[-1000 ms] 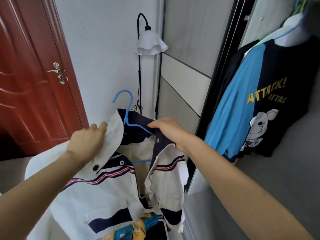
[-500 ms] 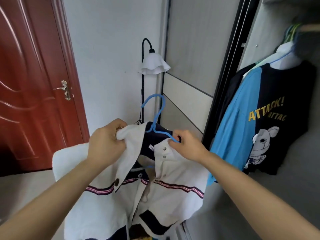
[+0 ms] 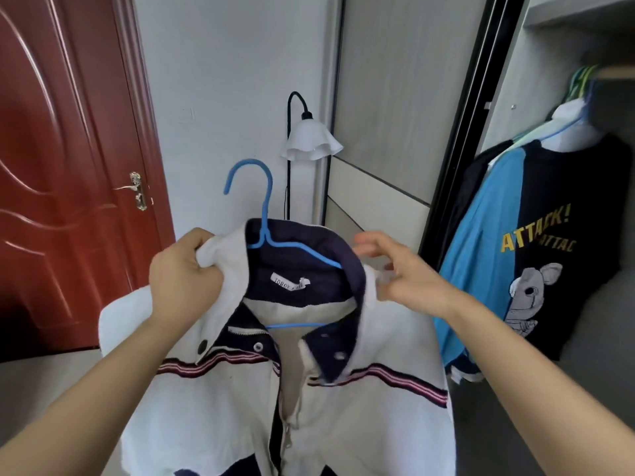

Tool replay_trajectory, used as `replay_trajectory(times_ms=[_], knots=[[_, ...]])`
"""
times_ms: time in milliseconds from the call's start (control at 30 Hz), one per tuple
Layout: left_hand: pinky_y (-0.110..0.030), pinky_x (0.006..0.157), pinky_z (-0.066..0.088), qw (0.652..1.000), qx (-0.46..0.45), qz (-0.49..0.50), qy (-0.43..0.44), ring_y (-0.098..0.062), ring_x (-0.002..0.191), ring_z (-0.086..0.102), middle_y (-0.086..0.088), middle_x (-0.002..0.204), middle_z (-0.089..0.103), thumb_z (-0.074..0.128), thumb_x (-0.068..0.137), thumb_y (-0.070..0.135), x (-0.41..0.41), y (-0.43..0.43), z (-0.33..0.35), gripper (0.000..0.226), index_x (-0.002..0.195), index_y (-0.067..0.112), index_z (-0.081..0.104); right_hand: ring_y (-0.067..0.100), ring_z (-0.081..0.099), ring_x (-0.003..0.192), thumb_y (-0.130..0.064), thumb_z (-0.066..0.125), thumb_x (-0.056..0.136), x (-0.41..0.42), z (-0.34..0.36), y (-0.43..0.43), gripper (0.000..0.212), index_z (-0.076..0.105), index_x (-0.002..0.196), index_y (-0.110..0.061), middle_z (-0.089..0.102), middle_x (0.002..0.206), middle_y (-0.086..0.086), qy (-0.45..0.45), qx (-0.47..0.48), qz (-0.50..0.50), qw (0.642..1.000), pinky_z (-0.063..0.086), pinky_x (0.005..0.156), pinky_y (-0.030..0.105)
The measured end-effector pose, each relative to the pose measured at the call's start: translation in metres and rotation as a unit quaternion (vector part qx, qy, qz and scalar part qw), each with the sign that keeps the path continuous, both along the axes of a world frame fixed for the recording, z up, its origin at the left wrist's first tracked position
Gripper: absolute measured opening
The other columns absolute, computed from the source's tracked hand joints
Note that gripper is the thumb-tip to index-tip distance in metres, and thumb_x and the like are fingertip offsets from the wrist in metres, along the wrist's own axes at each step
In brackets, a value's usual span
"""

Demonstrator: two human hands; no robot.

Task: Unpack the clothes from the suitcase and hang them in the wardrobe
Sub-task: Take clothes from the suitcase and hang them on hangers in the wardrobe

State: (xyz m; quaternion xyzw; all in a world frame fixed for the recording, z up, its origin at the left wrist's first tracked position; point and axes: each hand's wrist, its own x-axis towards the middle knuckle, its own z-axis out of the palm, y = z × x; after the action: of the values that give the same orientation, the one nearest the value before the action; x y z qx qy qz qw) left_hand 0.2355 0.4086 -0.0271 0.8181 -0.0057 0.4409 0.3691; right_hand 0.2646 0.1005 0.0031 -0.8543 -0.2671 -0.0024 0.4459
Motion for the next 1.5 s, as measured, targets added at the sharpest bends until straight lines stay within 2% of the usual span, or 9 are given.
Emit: replay_trajectory(times_ms=[133,267,633,900,1033,1167,1300,1400,1500], knots=[[-0.032,0.051,0.038,1.000,-0.001,-0.007,-0.015,-0.029,0.057,0.055,-0.005,0.060,0.061,0.048,0.068,0.007,0.004,-0.003,0.003,0.016,0.074,0.015,0.061,0.013,0.059,0.073,-0.008,0.067,0.083,0.008,-0.026,-0.002,0.009,0.064,0.086,0.000,0.068,0.084,0.014,-0.062,-0.109,-0.038,0.991,0.053,0.074,0.050],[-0.030,0.050,0.040,0.999,0.033,-0.029,-0.025,-0.026,0.054,0.055,-0.002,0.059,0.061,0.044,0.067,0.010,0.004,-0.020,0.007,0.019,0.075,0.018,0.059,0.003,0.040,0.052,-0.023,0.067,0.091,-0.003,-0.015,0.030,0.037,0.045,0.061,-0.017,0.045,0.056,-0.006,-0.122,-0.126,-0.026,0.984,0.034,0.052,0.019],[-0.042,0.071,0.050,0.974,0.218,-0.005,0.066,-0.040,0.086,0.063,-0.009,0.094,0.068,0.037,0.070,0.042,-0.007,0.021,0.034,0.049,0.108,0.019,0.059,0.007,0.025,0.049,-0.017,0.068,0.084,0.012,0.005,0.014,0.049,0.030,0.054,-0.023,0.029,0.047,-0.009,-0.198,0.078,-0.202,0.956,0.024,0.048,0.025],[-0.037,0.070,0.052,0.994,-0.070,-0.003,0.085,-0.023,0.076,0.062,-0.001,0.078,0.067,0.074,0.076,0.030,0.007,-0.013,0.035,0.022,0.087,0.012,0.066,0.018,0.052,0.064,-0.029,0.076,0.078,-0.007,-0.010,0.008,0.030,0.056,0.091,-0.011,0.059,0.075,-0.001,-0.326,-0.119,-0.191,0.918,0.038,0.055,0.031],[-0.034,0.063,0.044,0.994,-0.071,-0.021,0.078,-0.027,0.071,0.059,0.003,0.067,0.061,0.076,0.073,0.024,0.017,-0.023,0.026,0.022,0.078,0.011,0.059,0.025,0.063,0.085,-0.036,0.080,0.068,-0.019,-0.001,-0.016,0.042,0.061,0.099,-0.014,0.065,0.091,0.009,-0.056,-0.058,-0.108,0.991,0.050,0.077,0.049],[-0.027,0.056,0.036,0.988,-0.032,-0.080,0.130,-0.016,0.064,0.054,0.007,0.065,0.058,0.074,0.075,0.022,0.032,-0.055,0.006,0.025,0.077,0.010,0.052,0.011,0.059,0.112,-0.024,0.071,0.064,-0.027,0.003,-0.017,0.048,0.066,0.110,-0.031,0.068,0.114,-0.008,0.083,-0.052,-0.059,0.993,0.046,0.100,0.035],[-0.024,0.054,0.037,0.962,0.006,-0.186,0.201,-0.010,0.066,0.057,0.005,0.071,0.062,0.064,0.061,0.040,0.043,-0.083,-0.019,0.023,0.072,0.021,0.055,0.003,0.059,0.072,-0.023,0.067,0.084,-0.051,-0.001,-0.023,0.008,0.070,0.092,-0.023,0.065,0.077,-0.016,0.169,-0.137,-0.059,0.974,0.044,0.068,0.021],[-0.034,0.060,0.049,0.947,0.017,-0.232,0.221,-0.022,0.070,0.063,0.001,0.070,0.064,0.058,0.056,0.043,0.052,-0.107,-0.034,0.030,0.072,0.017,0.060,0.013,0.045,0.068,-0.034,0.065,0.082,-0.070,-0.005,-0.032,0.025,0.067,0.093,-0.012,0.050,0.075,-0.002,0.159,-0.089,-0.108,0.977,0.033,0.063,0.029],[-0.039,0.067,0.050,0.931,0.030,-0.270,0.243,-0.026,0.074,0.061,0.001,0.069,0.062,0.052,0.055,0.050,0.058,-0.135,-0.039,0.032,0.069,0.022,0.058,0.010,0.043,0.066,-0.026,0.065,0.084,-0.089,-0.001,-0.042,0.016,0.066,0.070,-0.035,0.047,0.070,-0.007,0.144,-0.027,-0.168,0.975,0.033,0.058,0.022]])
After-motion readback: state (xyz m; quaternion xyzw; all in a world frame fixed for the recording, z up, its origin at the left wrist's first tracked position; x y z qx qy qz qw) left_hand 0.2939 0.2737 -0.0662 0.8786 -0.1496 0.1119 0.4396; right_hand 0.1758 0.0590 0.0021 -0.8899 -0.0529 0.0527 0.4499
